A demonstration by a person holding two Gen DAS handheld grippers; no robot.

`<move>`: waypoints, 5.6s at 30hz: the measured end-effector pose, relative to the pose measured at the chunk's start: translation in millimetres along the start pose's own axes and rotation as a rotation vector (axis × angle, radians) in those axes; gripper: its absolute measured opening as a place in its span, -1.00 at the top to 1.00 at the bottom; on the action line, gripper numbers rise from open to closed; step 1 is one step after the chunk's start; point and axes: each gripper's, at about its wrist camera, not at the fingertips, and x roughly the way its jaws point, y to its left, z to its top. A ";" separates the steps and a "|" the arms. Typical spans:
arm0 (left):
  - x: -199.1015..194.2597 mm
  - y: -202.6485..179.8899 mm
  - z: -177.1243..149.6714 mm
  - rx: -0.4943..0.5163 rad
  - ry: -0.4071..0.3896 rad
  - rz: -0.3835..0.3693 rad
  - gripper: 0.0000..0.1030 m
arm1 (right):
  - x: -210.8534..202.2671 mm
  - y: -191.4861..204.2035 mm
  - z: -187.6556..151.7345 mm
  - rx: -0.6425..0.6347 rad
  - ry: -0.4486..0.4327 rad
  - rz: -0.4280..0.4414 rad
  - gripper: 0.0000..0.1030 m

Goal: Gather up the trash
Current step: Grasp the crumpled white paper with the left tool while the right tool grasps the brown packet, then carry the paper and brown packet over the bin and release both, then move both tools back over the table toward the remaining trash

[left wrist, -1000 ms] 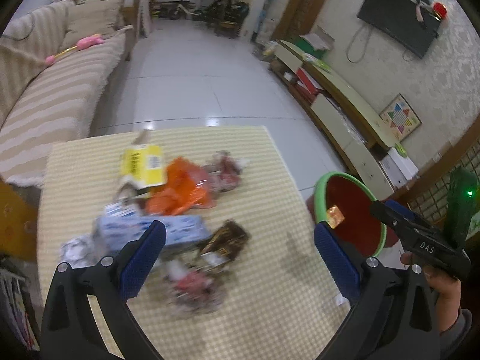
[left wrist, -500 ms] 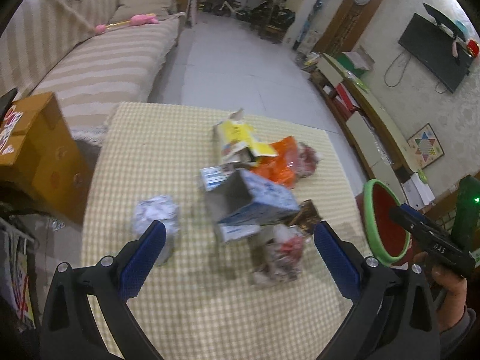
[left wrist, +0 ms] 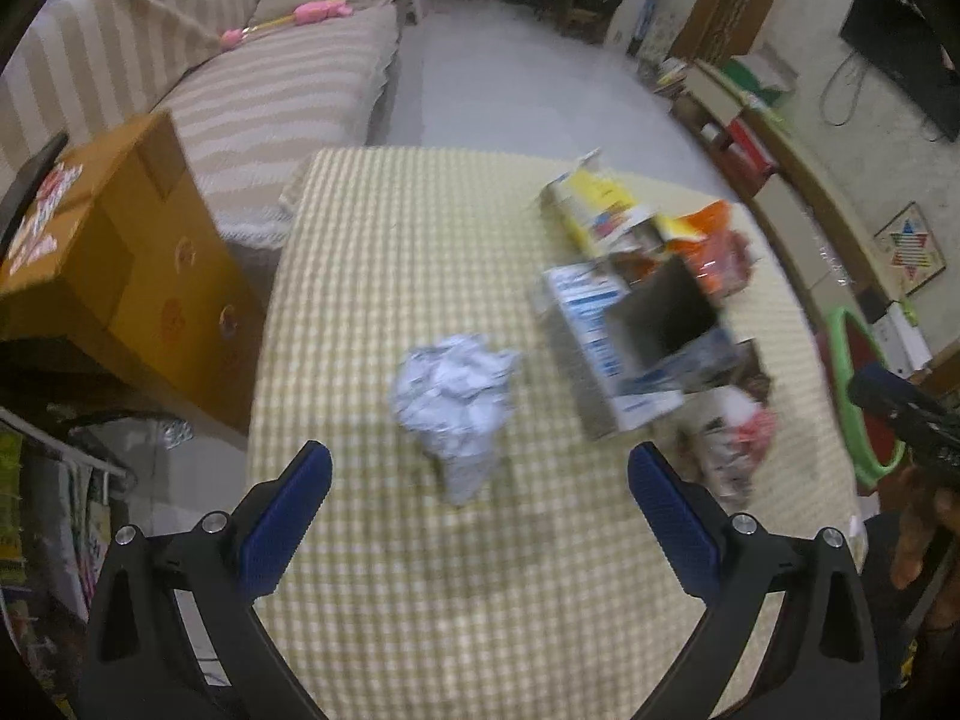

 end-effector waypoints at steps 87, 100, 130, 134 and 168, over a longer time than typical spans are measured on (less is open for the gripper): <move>-45.3 -51.6 17.1 0.014 -0.115 -0.049 0.02 | -38.9 -23.4 15.2 0.077 -0.088 0.042 -0.04; -56.4 -137.4 33.7 0.132 -0.138 -0.129 0.02 | -80.9 -75.6 15.3 0.139 -0.159 0.003 -0.04; -2.0 -426.8 42.2 0.454 -0.025 -0.456 0.01 | -137.2 -279.7 -7.8 0.385 -0.231 -0.147 -0.04; 8.4 -435.9 39.3 0.464 -0.006 -0.463 0.00 | -132.7 -286.2 -6.5 0.391 -0.225 -0.143 -0.04; -22.3 -319.6 49.0 0.304 -0.093 -0.371 -0.84 | -116.0 -218.0 8.7 0.325 -0.225 -0.094 -0.90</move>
